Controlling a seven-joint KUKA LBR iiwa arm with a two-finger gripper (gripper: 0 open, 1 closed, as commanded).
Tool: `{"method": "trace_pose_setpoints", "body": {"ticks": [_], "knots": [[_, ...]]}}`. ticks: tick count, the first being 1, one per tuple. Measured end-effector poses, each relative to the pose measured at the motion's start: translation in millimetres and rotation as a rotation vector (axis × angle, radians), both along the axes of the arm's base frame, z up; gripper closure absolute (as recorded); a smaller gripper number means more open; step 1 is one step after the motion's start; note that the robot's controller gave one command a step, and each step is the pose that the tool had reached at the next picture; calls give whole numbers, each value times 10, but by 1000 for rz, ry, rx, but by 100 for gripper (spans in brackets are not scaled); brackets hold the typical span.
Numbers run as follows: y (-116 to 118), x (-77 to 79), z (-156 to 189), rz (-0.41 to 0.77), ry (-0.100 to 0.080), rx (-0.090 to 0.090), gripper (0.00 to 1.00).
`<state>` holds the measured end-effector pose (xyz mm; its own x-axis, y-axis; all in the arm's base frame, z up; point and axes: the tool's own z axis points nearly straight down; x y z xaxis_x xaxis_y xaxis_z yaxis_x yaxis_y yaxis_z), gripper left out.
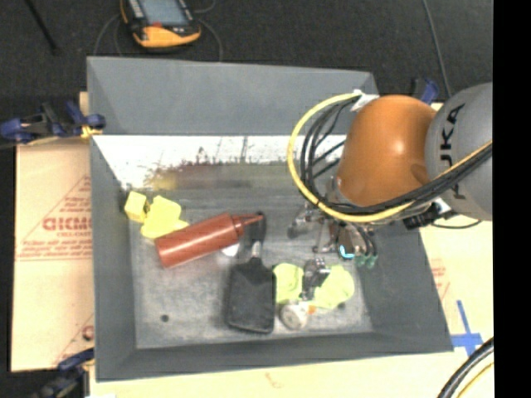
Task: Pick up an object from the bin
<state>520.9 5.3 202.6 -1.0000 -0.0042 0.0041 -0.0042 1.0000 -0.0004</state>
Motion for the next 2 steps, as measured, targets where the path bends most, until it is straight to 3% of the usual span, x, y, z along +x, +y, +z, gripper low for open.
{"method": "trace_pose_setpoints", "body": {"ticks": [1,2], "knots": [[0,16,37,0,-8,0,0],[-34,22,-353,-195,-17,2,0]]}}
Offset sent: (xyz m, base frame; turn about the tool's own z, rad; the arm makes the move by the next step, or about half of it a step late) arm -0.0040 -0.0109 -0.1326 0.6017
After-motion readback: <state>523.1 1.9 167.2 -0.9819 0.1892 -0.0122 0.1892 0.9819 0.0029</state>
